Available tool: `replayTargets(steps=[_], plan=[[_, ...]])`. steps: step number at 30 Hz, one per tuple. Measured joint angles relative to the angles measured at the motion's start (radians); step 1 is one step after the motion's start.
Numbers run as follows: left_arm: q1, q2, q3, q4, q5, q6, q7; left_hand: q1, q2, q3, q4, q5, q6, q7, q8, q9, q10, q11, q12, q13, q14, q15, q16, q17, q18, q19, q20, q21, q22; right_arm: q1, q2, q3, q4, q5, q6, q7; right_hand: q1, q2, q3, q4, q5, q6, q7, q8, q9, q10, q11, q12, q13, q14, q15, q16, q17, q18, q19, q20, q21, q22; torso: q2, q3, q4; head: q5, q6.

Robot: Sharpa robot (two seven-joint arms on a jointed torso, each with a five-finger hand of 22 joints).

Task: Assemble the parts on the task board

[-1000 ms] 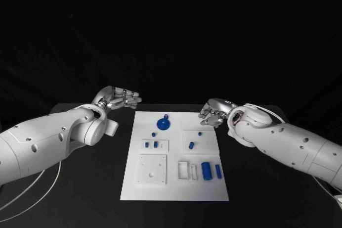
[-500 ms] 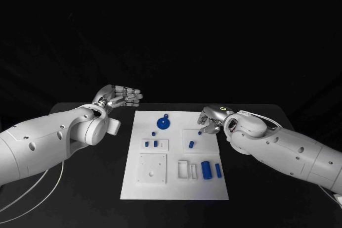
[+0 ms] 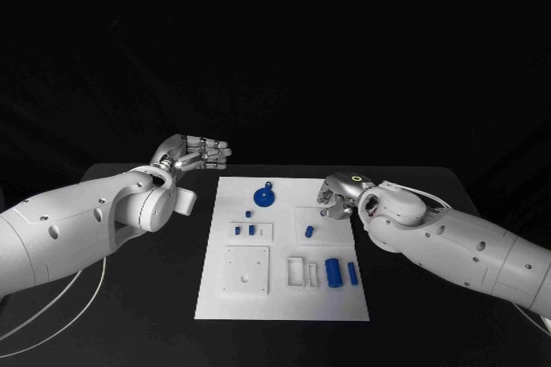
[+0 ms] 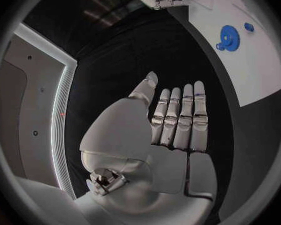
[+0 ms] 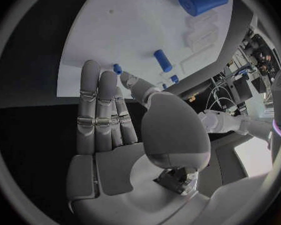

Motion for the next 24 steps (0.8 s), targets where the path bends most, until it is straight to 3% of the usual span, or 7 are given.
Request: replayTargets(steps=[15,24], plan=[[0.0,0.0,0.0,0.0,0.007,0.001,0.001,0.0,0.0,0.0,0.0,0.001,0.0,0.007,0.0,0.0,-0.004,0.004,0.0,0.0,0.0,0.0,0.0,0.0,0.0,0.0,0.0,0.004,-0.007,-0.009,0.016,-0.025,-0.024,-0.015,-0.001,-0.005,0.0,0.0,0.032,0.0,0.008,0.021,-0.005,0.0,0.0,0.024,-0.007,0.0,0.0,-0.003,-0.003,0.021,0.008,-0.007,-0.004,-0.004,0.004,0.057,0.0,-0.0004,-0.0004,0.004,-0.005],[0.0,0.0,0.0,0.002,0.004,0.002,0.001,0.0,0.0,-0.003,-0.003,0.008,-0.006,0.013,0.0,0.0,-0.007,0.007,0.0,0.0,-0.004,0.004,0.0,0.0,0.0,0.0,0.0,0.004,-0.01,-0.013,0.025,-0.027,-0.034,-0.018,-0.024,-0.002,0.0,0.0,0.05,0.003,0.008,0.049,-0.013,0.0,0.0,0.06,-0.02,0.0,0.0,-0.007,-0.007,0.041,0.018,-0.014,-0.007,-0.007,0.014,0.088,0.0,-0.0007,-0.0004,0.007,-0.008]])
